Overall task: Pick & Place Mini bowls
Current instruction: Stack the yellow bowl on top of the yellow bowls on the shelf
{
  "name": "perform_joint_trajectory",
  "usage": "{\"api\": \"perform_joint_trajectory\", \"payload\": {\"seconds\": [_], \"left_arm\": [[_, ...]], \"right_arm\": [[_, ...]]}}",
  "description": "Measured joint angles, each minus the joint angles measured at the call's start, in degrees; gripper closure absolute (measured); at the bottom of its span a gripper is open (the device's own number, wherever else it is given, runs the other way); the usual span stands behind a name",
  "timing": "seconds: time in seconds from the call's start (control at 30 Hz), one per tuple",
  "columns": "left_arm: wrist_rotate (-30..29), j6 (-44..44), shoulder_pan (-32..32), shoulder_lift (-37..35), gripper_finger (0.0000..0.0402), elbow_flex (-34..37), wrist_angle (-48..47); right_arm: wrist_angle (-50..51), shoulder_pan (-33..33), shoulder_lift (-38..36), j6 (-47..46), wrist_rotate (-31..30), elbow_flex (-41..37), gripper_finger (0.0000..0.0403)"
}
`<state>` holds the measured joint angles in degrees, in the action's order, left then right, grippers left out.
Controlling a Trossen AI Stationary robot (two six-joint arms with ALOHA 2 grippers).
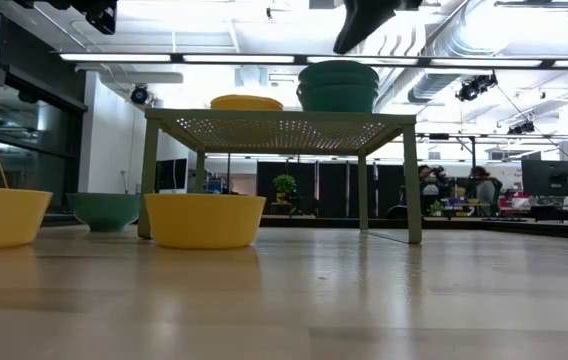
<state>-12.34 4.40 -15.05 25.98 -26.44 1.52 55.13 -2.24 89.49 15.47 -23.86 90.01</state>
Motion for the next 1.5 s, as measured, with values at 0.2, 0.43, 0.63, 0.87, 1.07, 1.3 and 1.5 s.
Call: {"api": "perform_joint_trajectory", "payload": {"seconds": [0.2, 0.43, 0.63, 0.87, 1.07, 1.3, 1.5], "left_arm": [[0.6, -0.1, 0.0, 0.0, 0.0318, 0.0, 0.0], [1.8, -0.1, 0.0, 0.0, 0.0318, 0.0, -0.1], [2.9, -0.2, 0.0, 0.0, 0.0318, 0.0, -0.5], [3.1, -0.2, 0.0, 0.0, 0.0318, 0.0, -1.5], [4.9, -0.6, 0.0, 0.0, 0.0318, 0.0, -1.6], [7.2, -1.5, 0.0, 0.0, 0.0318, 0.0, -1.7], [8.5, -2.3, 0.0, 0.0, 0.0318, 0.0, -1.7]], "right_arm": [[0.4, 0.0, 0.0, 0.0, 0.2, 4.8, 0.0283], [0.3, -1.9, 0.0, -1.1, 4.9, 9.0, 0.0283], [0.2, -5.9, 0.0, -4.8, 8.8, 9.3, 0.0283], [-4.1, -11.7, 0.2, -9.5, 9.8, 7.1, 0.0283], [-18.0, -15.8, 0.2, -11.8, 10.0, -2.7, 0.0283], [-41.1, -18.7, 0.2, -12.6, 7.9, -16.6, 0.0283], [-47.5, -18.7, 2.0, -14.4, 7.9, -22.2, 0.0283]]}}
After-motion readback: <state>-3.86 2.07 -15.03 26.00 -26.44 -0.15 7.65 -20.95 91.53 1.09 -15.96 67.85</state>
